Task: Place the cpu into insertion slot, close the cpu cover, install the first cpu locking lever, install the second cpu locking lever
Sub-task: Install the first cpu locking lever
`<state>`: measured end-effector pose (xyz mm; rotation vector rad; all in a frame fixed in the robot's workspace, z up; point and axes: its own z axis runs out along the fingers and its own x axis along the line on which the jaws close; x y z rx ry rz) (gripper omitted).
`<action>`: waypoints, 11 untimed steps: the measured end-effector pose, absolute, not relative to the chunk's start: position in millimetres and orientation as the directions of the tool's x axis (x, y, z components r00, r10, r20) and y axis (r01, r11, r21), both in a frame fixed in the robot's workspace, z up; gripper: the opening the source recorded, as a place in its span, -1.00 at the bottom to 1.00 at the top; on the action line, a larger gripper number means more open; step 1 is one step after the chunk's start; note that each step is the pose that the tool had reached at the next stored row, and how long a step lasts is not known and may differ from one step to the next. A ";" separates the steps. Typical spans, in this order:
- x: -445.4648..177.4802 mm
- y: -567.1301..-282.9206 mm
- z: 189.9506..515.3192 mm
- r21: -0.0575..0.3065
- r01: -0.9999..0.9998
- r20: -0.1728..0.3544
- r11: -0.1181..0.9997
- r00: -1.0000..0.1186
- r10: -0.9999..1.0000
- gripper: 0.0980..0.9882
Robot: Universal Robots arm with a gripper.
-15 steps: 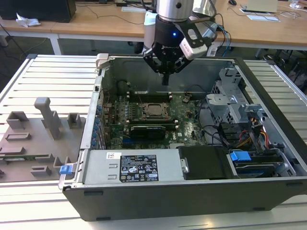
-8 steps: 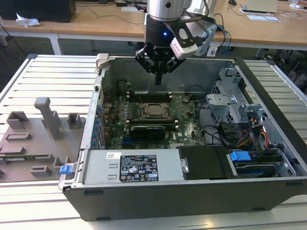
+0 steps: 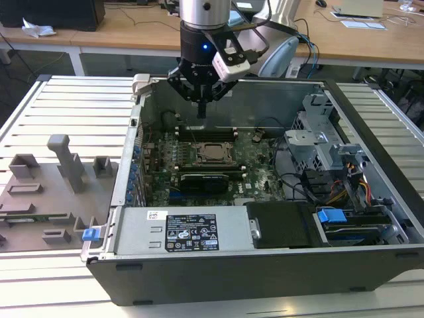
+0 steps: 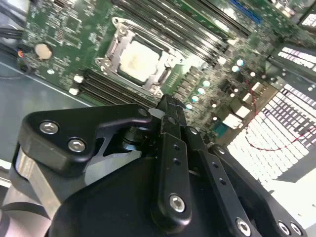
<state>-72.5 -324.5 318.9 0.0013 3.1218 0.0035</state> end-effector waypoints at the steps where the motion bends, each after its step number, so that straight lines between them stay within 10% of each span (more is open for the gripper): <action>1: -76.5 -324.5 318.6 0.002 0.001 -0.020 1.000 -1.000 0.001 -0.98; 11: -90.3 -324.5 314.3 0.002 0.001 -0.021 1.000 -1.000 0.001 -0.98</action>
